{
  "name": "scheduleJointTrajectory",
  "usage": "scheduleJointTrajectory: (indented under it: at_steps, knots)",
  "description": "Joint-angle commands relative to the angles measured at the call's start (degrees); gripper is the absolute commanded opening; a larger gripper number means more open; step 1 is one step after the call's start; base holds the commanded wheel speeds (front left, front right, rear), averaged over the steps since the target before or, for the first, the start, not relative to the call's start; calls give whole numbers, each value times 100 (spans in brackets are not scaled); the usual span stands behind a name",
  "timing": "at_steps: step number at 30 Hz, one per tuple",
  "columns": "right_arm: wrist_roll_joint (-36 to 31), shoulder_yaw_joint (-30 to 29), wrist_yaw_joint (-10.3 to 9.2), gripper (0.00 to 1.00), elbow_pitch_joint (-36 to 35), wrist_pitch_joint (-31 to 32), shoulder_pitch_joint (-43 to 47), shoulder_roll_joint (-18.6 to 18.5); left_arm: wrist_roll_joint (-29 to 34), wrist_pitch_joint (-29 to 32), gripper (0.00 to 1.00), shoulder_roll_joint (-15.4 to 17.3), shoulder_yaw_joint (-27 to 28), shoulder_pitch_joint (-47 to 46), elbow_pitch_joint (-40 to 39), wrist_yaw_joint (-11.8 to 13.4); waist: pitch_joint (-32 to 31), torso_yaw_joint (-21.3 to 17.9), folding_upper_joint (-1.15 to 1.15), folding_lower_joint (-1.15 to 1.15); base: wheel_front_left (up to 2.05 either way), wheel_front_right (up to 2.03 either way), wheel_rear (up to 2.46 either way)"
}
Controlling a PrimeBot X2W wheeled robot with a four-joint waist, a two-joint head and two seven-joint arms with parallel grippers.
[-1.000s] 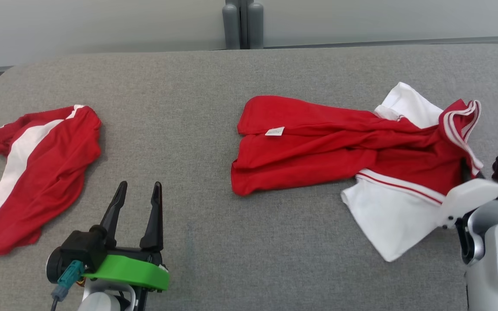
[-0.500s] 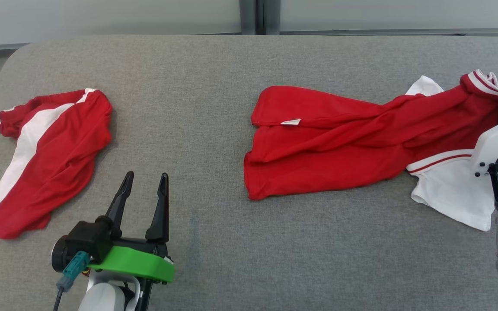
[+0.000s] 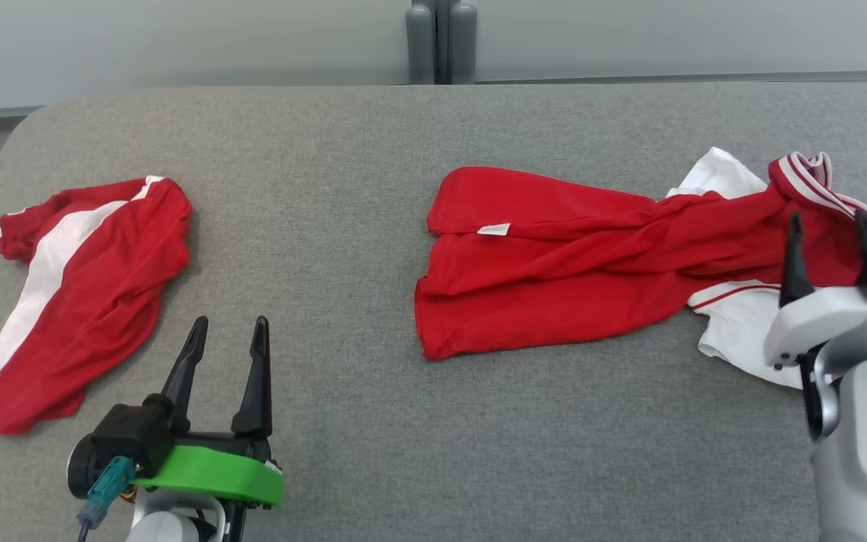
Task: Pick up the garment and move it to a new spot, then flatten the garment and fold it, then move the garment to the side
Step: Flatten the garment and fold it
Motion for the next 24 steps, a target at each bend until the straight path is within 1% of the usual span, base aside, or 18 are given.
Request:
scheduleJointTrajectory:
  at_steps: [1,5,10,12,18,24]
  knots:
    - [121,144,-10,100,-164,-165,282,52,69,-3,100,17,63,93,-39,-19,-170,-194,0,0,0,0,0]
    - [403,645,-10,100,-697,-476,968,179,111,-3,100,-25,257,220,-153,-19,-321,-349,0,0,0,0,0]
    - [656,1134,-10,100,-1143,-587,1655,241,216,-3,100,-60,403,372,-236,-19,-497,-456,0,0,0,0,0]
    - [865,1414,-10,100,-1391,-586,2012,255,268,-3,100,-73,464,524,-257,-19,-610,-491,0,0,0,0,0]
    - [1071,1523,-10,100,-1529,-587,2514,274,381,-3,100,-94,643,775,-213,-19,-776,-510,0,0,0,0,0]
    - [1189,1576,-10,100,-1535,-587,2619,277,422,-3,100,-124,765,949,-154,-19,-799,-552,0,0,0,0,0]
